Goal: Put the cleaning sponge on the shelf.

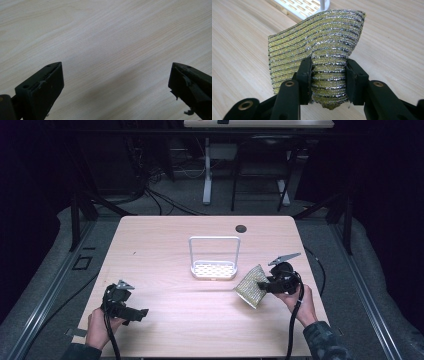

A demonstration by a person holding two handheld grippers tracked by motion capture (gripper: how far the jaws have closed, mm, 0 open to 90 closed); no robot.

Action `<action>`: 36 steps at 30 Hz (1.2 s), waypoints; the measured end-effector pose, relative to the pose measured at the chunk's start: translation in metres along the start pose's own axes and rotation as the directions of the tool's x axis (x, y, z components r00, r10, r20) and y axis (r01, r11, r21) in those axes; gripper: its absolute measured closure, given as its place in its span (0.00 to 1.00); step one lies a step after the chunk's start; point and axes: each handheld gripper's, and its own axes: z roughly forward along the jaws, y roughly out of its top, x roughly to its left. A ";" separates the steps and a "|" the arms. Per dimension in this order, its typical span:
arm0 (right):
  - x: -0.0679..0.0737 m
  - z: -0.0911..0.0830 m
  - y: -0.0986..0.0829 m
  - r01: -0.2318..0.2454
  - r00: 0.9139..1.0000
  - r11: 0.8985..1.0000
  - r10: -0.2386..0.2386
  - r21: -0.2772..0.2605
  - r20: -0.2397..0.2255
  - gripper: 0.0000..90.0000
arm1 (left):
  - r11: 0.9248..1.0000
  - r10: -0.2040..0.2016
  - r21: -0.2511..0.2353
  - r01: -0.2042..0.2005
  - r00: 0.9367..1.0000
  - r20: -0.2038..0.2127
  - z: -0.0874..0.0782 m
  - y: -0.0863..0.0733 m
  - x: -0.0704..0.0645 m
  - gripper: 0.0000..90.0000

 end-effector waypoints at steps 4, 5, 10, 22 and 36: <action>0.005 -0.002 0.001 0.005 1.000 1.000 -0.005 -0.011 -0.008 0.68 | 1.000 -0.001 0.000 0.001 1.000 0.001 0.000 0.000 0.000 0.00; 0.007 -0.002 0.002 0.007 1.000 1.000 -0.007 -0.011 -0.009 0.68 | 1.000 0.000 0.002 0.000 1.000 0.003 0.000 0.000 0.000 0.00; 0.012 -0.002 0.003 0.021 1.000 1.000 -0.021 -0.020 -0.010 0.68 | 1.000 0.000 0.001 0.000 1.000 0.001 0.000 0.000 0.000 0.00; 0.028 0.000 0.009 0.055 0.998 0.998 -0.056 -0.029 -0.016 0.68 | 1.000 0.002 -0.003 -0.002 1.000 0.000 0.000 0.000 0.000 0.00; 0.046 0.003 0.019 0.098 0.995 0.994 -0.099 -0.056 -0.016 0.68 | 1.000 0.001 -0.005 -0.001 1.000 0.000 0.000 0.001 0.001 0.00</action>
